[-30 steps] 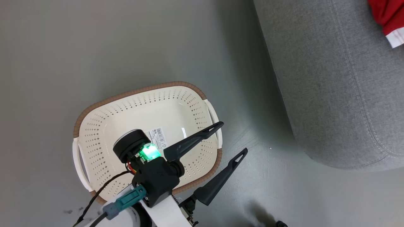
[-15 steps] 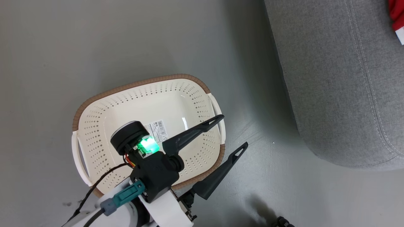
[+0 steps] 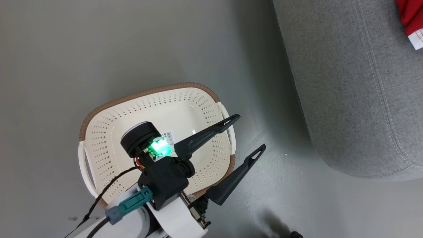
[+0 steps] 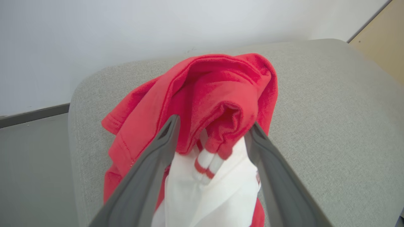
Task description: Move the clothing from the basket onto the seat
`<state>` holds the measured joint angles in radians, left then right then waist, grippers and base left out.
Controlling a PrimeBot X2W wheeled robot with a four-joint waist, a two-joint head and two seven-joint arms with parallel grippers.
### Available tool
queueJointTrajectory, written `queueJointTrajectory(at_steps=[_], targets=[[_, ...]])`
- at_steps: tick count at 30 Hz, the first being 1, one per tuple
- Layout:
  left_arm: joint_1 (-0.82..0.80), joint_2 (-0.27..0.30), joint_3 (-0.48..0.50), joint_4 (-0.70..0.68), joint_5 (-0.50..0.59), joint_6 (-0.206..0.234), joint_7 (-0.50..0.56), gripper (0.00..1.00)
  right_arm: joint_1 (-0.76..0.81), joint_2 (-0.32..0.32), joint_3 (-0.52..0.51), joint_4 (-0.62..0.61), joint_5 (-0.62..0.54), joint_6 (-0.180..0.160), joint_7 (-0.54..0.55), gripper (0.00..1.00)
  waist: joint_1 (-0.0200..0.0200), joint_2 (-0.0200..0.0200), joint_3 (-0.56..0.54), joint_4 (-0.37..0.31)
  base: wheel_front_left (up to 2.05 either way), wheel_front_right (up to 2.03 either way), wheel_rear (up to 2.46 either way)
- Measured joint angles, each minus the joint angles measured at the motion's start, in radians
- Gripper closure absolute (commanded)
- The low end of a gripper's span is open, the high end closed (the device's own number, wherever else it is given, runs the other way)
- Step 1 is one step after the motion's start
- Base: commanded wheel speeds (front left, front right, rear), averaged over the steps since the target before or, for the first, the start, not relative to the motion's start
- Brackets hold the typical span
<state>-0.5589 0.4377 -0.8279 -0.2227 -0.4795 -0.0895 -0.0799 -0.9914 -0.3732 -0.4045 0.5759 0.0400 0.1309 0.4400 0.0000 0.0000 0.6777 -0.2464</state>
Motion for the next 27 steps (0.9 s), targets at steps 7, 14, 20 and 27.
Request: queueJointTrajectory(at_steps=[7, 14, 20, 27], targets=[[-0.001, -0.016, -0.001, 0.029, 0.000, 0.000, -0.029, 0.00, -0.019, -0.009, 0.009, -0.027, -0.017, 0.000, 0.009, 0.00, 0.0000, 0.0000, -0.025, 0.002, 0.00, 0.00, 0.00], [-0.013, -0.038, -0.003, 0.070, -0.005, -0.009, -0.072, 0.00, -0.041, -0.017, 0.030, -0.037, -0.043, 0.000, 0.011, 0.00, 0.0000, 0.0000, -0.070, 0.012, 0.00, 0.00, 0.00], [-0.013, -0.051, -0.007, 0.101, -0.011, -0.009, -0.098, 0.00, -0.047, -0.025, 0.055, -0.039, -0.052, 0.000, 0.010, 0.00, 0.0000, 0.0000, -0.112, 0.025, 0.00, 0.00, 0.00], [-0.009, -0.059, -0.008, 0.125, -0.020, -0.012, -0.115, 0.00, -0.055, -0.032, 0.079, -0.042, -0.068, 0.000, 0.001, 0.00, 0.0000, 0.0000, -0.164, 0.043, 0.00, 0.00, 0.00]])
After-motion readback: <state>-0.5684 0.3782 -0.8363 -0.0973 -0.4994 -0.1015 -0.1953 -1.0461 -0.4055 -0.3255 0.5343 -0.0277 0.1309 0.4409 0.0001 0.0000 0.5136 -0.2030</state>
